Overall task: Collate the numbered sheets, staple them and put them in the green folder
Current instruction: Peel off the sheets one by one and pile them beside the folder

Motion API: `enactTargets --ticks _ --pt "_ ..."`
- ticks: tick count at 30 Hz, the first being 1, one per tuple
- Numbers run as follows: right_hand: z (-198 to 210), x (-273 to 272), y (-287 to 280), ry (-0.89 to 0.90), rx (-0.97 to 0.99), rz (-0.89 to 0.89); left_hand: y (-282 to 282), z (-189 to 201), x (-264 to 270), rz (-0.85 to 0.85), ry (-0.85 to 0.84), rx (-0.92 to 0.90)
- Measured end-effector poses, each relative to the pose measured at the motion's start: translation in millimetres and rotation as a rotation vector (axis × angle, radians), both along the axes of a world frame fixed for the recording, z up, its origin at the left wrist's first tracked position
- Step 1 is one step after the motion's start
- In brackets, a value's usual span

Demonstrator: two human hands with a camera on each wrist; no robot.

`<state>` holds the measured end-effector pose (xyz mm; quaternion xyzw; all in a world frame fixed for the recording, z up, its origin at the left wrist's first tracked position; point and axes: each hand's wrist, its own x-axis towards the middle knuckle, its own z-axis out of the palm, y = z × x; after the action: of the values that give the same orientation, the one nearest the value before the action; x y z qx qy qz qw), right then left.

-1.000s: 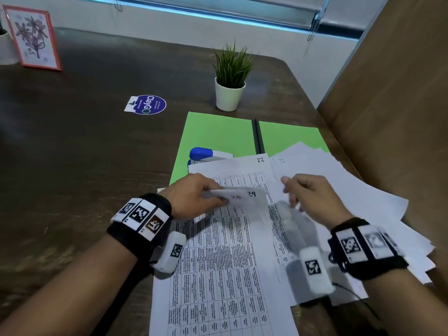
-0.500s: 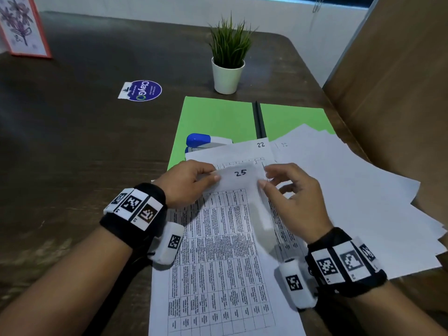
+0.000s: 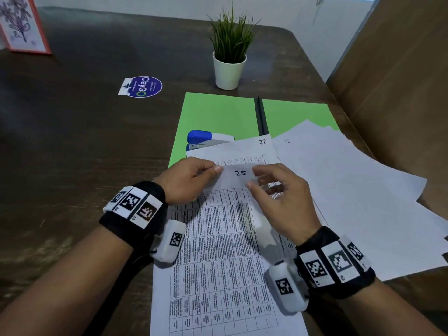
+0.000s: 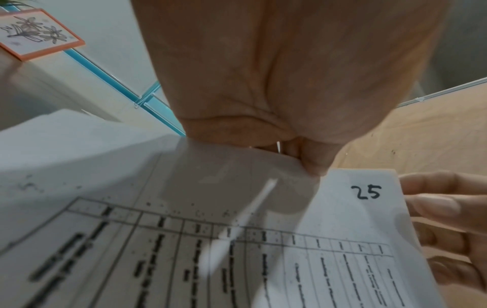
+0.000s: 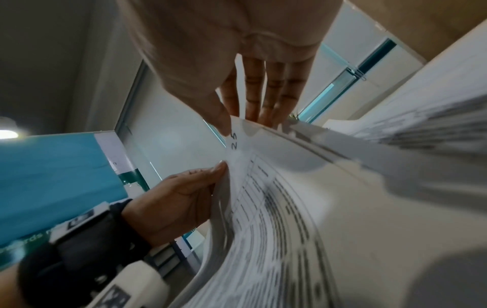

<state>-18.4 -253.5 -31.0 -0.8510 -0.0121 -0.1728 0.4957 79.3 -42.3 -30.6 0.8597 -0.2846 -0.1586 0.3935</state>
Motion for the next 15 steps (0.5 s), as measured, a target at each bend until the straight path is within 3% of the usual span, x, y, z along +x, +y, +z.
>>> enactTargets --ticks 7,15 --pt "-7.8 -7.2 -4.2 0.045 0.074 0.037 0.3 0.6 -0.2 0.0 -0.002 0.011" --pt "-9.8 -6.0 -5.0 -0.004 0.025 0.082 -1.3 5.5 -3.2 0.031 0.028 0.016"
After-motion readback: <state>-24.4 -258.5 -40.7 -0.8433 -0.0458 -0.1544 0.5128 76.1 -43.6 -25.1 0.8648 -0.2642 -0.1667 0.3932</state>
